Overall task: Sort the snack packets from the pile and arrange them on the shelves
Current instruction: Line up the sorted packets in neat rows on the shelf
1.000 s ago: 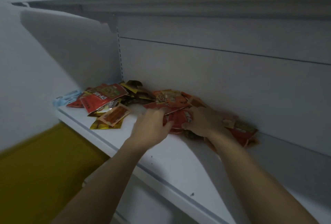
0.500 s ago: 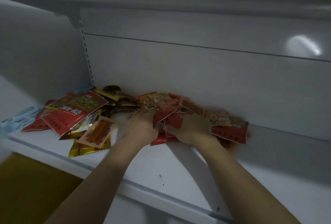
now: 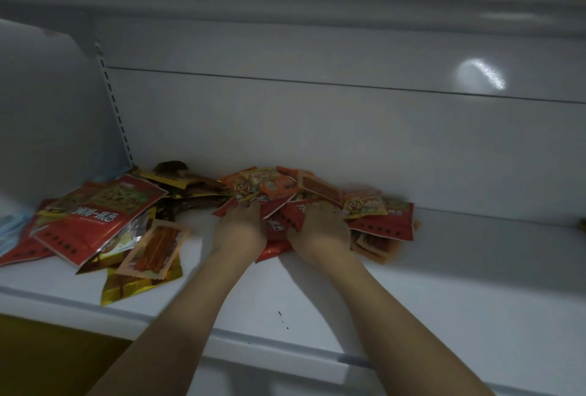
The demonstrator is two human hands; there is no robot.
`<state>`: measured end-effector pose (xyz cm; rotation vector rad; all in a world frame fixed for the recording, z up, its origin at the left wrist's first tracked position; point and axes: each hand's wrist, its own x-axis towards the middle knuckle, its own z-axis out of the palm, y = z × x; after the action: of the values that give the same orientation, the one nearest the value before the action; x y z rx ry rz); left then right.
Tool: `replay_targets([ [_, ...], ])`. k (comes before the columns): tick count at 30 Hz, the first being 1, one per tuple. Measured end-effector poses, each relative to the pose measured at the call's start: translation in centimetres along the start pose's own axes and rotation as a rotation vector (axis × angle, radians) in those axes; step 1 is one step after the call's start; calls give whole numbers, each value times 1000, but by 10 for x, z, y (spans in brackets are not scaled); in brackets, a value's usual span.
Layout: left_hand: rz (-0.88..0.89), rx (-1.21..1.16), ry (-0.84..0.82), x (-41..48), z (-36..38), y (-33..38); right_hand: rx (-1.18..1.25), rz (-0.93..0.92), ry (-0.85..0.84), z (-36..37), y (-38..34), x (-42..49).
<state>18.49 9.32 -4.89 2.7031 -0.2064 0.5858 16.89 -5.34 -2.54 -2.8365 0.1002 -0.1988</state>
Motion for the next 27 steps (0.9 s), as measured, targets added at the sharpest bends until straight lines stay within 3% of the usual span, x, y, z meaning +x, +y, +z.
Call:
replay_targets([
  [11, 59, -34, 203, -15, -43, 29, 57, -188, 122, -26, 23, -10],
  [18, 117, 23, 113, -60, -49, 67, 147, -425, 225, -44, 53, -40],
  [24, 151, -20, -53, -79, -34, 77, 111, -276, 36, -42, 71, -67],
  [27, 138, -54, -45, -78, -39, 69, 161, -172, 6, -42, 75, -75],
])
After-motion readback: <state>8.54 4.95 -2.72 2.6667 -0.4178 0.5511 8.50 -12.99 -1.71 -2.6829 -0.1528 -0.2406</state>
